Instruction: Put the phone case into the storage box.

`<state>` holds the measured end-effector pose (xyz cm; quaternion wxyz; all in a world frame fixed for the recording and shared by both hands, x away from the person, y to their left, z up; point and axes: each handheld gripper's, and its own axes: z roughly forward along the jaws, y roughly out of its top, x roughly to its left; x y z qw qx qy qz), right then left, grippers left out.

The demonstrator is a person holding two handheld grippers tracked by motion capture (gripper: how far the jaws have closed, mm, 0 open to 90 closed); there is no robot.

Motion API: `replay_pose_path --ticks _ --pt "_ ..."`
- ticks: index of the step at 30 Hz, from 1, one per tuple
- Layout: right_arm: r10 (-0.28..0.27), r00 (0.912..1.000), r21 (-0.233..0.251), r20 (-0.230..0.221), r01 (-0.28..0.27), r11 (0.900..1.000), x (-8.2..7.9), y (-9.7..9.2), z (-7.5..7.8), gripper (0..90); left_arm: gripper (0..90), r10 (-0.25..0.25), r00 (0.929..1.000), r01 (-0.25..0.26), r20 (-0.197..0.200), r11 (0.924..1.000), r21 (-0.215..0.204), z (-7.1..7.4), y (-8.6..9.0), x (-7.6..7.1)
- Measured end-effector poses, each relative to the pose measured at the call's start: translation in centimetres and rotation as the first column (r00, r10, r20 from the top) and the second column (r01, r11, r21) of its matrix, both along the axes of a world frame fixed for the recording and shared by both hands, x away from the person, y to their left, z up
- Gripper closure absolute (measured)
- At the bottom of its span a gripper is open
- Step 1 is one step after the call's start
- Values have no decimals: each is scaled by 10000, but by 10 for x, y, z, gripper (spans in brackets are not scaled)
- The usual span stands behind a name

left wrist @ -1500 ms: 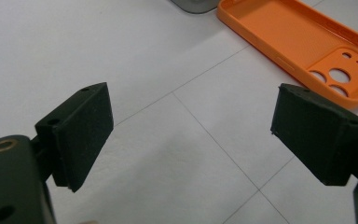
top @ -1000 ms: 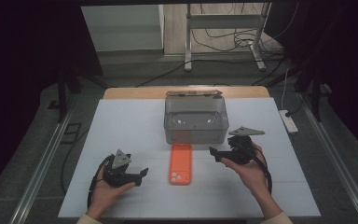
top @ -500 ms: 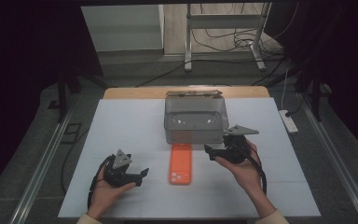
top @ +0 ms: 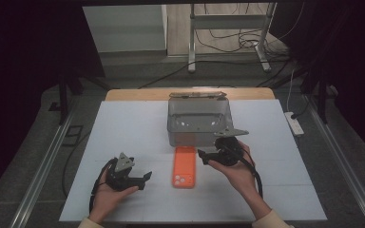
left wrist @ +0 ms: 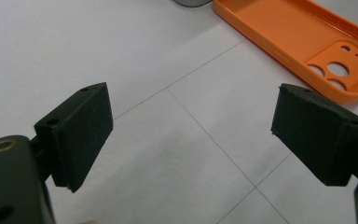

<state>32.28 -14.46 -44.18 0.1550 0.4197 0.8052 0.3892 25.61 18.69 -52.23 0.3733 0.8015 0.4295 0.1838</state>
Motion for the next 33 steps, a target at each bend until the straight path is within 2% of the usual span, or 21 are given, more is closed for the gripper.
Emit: replay_pose_path --ticks 3,13,19,28,33 --pt "59 10000 -1 -47 -59 10000 0 6 0 191 127 -25 10000 24 -44 9999 -159 0 0 0" --pt "367 9987 -355 -364 -380 9986 -3 23 -9 180 127 -124 9999 124 -50 9999 -85 0 -4 -1" --pt "276 9989 -248 -378 -286 9993 -2 27 -10 164 127 -77 10000 77 -49 9999 -132 0 -3 -1" --pt "9 9976 -193 -689 -22 9998 1 33 -15 130 126 -124 9999 124 -46 9999 -111 0 -4 -2" --pt "-325 9959 -267 -844 304 9992 5 39 -17 140 126 -162 9999 162 -13 9997 -205 1 -4 -4"
